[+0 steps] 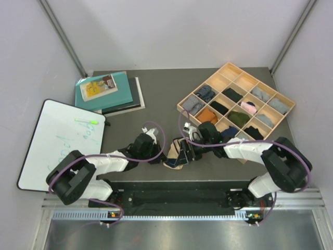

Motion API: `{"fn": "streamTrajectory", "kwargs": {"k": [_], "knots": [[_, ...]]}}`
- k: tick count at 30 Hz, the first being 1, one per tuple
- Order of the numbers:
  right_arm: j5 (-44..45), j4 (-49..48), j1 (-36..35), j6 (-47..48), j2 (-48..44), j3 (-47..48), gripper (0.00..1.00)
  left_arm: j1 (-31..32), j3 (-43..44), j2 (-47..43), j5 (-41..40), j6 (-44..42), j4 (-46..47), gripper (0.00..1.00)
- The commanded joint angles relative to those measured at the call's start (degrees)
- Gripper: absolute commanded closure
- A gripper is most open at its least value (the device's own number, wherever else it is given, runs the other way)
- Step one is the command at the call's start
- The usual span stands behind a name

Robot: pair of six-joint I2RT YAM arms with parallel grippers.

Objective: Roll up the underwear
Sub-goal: Fold the underwear at the center of the board.

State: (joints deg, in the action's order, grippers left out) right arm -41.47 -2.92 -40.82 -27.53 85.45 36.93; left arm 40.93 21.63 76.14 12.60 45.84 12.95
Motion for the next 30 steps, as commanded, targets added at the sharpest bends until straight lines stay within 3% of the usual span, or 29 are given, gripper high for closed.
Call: {"fn": "streamTrajectory", "kwargs": {"k": [1, 8, 16, 22, 25, 30], "knots": [[8.77, -3.13, 0.39, -5.07, -5.20, -5.98, 0.06, -0.06, 2.63, 1.64, -0.47, 1.35, -2.58, 1.00], [17.29, -4.90, -2.42, -7.36, -9.34, -9.68, 0.06, -0.06, 4.04, 2.61, 0.58, 2.14, -2.93, 1.00], [22.75, -5.87, -7.95, -8.07, -4.16, -8.28, 0.06, -0.06, 5.27, 3.49, 1.46, 2.32, -3.02, 1.00], [30.83, -0.07, -10.68, -8.33, -0.99, -4.85, 0.06, -0.06, 5.88, 3.40, 1.81, 1.88, -3.55, 1.00], [34.51, 2.82, -11.21, -8.94, -0.02, -3.88, 0.09, -0.06, 6.23, 3.31, 1.90, 1.70, -3.72, 1.00], [38.31, 8.97, -11.39, -9.91, 2.69, -2.65, 0.25, -0.06, 6.67, 3.40, 2.60, 1.62, -3.72, 1.00]]}}
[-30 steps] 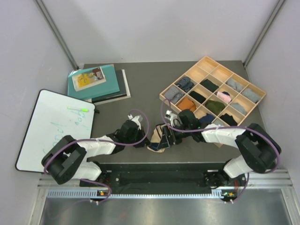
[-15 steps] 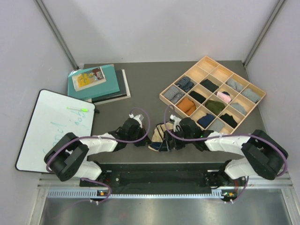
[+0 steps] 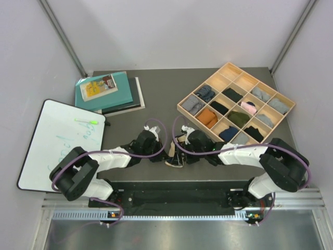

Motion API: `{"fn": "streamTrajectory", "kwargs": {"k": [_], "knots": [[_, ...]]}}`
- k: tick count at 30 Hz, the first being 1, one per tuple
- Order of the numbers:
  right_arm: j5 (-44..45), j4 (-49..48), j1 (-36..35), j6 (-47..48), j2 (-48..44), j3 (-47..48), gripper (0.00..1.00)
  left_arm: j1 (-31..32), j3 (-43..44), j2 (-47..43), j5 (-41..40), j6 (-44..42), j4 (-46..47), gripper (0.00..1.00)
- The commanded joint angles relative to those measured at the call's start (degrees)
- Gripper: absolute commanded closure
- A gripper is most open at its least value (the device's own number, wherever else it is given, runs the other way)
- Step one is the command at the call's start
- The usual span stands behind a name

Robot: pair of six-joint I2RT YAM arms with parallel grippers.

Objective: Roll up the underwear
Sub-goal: Fold the underwear at the center of the board.

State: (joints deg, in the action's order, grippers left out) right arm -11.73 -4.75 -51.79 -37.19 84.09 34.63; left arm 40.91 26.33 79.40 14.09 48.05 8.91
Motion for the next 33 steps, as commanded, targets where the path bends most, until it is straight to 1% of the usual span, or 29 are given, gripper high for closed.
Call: {"fn": "streamTrajectory", "kwargs": {"k": [1, 2, 4, 5, 7, 8, 9, 10, 11, 12, 15, 16, 18, 22, 26, 33], "knots": [[9.17, 11.25, -0.33, -0.60, 4.41, -0.27, 0.29, -0.12, 2.06, -0.03, 1.21, -0.68, 0.41, 1.00], [9.44, 11.52, -0.33, -0.78, 4.93, -0.18, 0.39, -0.04, 2.24, -0.03, 1.29, -0.77, 0.50, 1.00], [10.49, 12.39, -0.33, -1.74, 5.90, -0.09, 0.49, -0.04, 2.41, -0.55, 1.56, -0.85, 0.58, 1.00], [10.84, 12.75, -0.33, -2.09, 6.17, 0.17, 0.61, -0.04, 2.67, -0.82, 1.64, -1.03, 0.50, 1.00], [11.28, 13.62, -0.33, -2.71, 7.13, 0.52, 0.72, -0.04, 3.11, -2.13, 1.82, -1.73, -0.03, 0.98], [11.46, 13.98, -0.24, -2.80, 7.40, 1.05, 0.81, -0.04, 3.64, -2.75, 1.56, -2.08, -1.25, 0.92], [11.29, 14.16, -0.07, -2.89, 7.92, 1.31, 0.85, -0.12, 3.82, -3.54, 0.95, -2.87, -1.96, 0.86], [10.94, 14.25, 0.54, -2.54, 8.45, 1.58, 0.89, -0.04, 3.99, -5.20, -0.01, -3.31, -2.66, 0.78], [10.59, 14.42, 0.98, -2.28, 8.63, 1.67, 0.95, -0.04, 4.00, -6.17, -0.46, -3.93, -3.80, 0.69], [9.97, 14.16, 1.25, -2.10, 8.80, 1.67, 0.98, -0.04, 3.82, -7.14, -1.07, -4.98, -4.24, 0.62], [5.76, 12.67, 3.53, -0.17, 9.16, 1.32, 1.00, -0.04, 2.51, -10.57, -2.57, -6.65, -4.86, 0.43], [2.88, 12.32, 4.67, 0.88, 9.33, 1.31, 1.00, -0.04, 2.07, -11.53, -2.66, -6.83, -4.69, 0.41], [-0.21, 11.61, 5.47, 2.20, 10.03, 1.49, 1.00, -0.04, 1.10, -12.16, -2.22, -7.62, -3.90, 0.35], [-6.01, 11.79, 6.87, 4.93, 11.53, 2.63, 1.00, -0.04, -0.05, -11.81, -0.82, -8.94, -2.67, 0.31], [-9.62, 11.43, 8.19, 6.25, 13.20, 3.16, 1.00, -0.12, -0.31, -10.23, -0.03, -10.08, -2.76, 0.31], [-13.15, 11.87, 8.37, 7.74, 15.40, 4.92, 1.00, -0.04, -3.56, -7.33, 5.16, -7.80, 6.12, 0.32]]}}
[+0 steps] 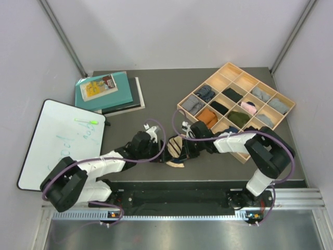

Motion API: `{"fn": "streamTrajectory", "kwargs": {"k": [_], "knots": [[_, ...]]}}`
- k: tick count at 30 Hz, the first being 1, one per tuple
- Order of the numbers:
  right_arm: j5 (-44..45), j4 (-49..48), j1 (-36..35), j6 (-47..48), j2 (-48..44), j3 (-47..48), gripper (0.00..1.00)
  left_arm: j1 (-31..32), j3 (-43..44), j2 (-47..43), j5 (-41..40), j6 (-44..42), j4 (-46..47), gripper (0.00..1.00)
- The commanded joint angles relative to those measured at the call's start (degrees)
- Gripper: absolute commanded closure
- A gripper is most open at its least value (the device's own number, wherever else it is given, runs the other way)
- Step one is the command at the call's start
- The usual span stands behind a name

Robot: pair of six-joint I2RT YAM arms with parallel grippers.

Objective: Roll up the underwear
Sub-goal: Fold the underwear at the center of the board.

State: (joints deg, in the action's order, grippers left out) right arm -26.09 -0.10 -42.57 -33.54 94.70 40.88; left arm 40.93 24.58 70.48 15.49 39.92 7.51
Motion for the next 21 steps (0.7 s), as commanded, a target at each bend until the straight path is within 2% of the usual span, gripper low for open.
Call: {"fn": "streamTrajectory", "kwargs": {"k": [1, 5, 8, 12, 13, 15, 16, 18, 19, 21], "knots": [[0.87, 7.39, -0.85, 4.27, 5.23, -1.07, 1.00, -0.14, -1.99, 2.46, 4.02, 0.59, 8.39, 0.33], [0.34, 7.74, -0.76, 4.62, 5.15, -0.63, 1.00, -0.14, -2.78, 4.75, 3.68, 0.95, 10.24, 0.36], [-0.37, 7.66, -0.76, 5.15, 5.24, -0.54, 1.00, -0.06, -3.22, 6.60, 2.36, 1.73, 11.82, 0.44], [-2.12, 6.61, -0.76, 5.41, 5.15, -0.98, 1.00, -0.06, -3.92, 9.58, 1.13, 3.23, 15.69, 0.65], [-2.74, 6.43, -0.76, 5.33, 4.97, -1.07, 1.00, -0.06, -3.75, 10.29, 1.21, 3.49, 16.83, 0.77], [-2.48, 6.78, -0.76, 5.24, 4.19, -1.07, 1.00, -0.06, -3.22, 11.87, 1.83, 4.28, 16.84, 0.92], [-2.13, 7.47, -0.68, 5.33, 3.57, -1.07, 0.92, -0.06, -2.61, 12.14, 2.26, 4.46, 16.66, 1.00], [-1.25, 8.62, -0.41, 5.50, 1.99, -1.07, 0.81, -0.06, -1.56, 12.40, 3.05, 4.64, 13.86, 1.00], [-0.64, 9.75, -0.24, 5.76, -0.19, -1.16, 0.66, -0.06, -0.33, 12.14, 3.15, 4.55, 12.37, 1.00], [1.38, 11.95, -0.06, 6.29, -3.45, -1.07, 0.51, -0.14, 1.08, 11.00, 2.62, 4.46, 5.87, 1.00]]}}
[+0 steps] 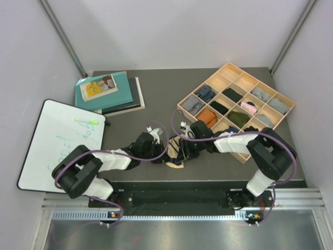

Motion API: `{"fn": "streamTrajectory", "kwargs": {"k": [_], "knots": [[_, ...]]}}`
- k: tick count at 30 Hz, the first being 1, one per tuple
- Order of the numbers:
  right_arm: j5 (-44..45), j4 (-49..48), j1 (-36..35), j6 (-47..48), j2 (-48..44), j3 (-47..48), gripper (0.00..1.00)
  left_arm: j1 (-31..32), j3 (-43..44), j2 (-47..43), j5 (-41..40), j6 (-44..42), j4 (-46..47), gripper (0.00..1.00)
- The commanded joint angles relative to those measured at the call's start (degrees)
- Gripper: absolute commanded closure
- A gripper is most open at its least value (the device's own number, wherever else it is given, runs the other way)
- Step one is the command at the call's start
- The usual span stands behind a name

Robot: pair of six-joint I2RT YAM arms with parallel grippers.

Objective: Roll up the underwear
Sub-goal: Fold the underwear at the center of the board.

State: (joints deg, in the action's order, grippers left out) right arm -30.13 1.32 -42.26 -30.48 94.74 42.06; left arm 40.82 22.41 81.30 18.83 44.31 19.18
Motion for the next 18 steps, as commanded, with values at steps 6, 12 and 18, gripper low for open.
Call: {"fn": "streamTrajectory", "kwargs": {"k": [6, 12, 18], "knots": [[17.10, 11.60, -4.75, 8.66, -21.42, -3.83, 0.30, -1.70, 9.13, -0.79, 1.64, 0.86, -24.25, 1.00], [41.16, 4.68, -21.08, 14.73, -29.78, -6.64, 0.27, -5.13, 11.68, 1.84, 9.81, 0.69, -31.48, 1.00], [57.00, -4.92, -37.00, 23.34, -24.01, -6.48, 0.27, -6.19, 15.20, 6.32, 14.30, -2.65, -38.60, 1.00]]}}
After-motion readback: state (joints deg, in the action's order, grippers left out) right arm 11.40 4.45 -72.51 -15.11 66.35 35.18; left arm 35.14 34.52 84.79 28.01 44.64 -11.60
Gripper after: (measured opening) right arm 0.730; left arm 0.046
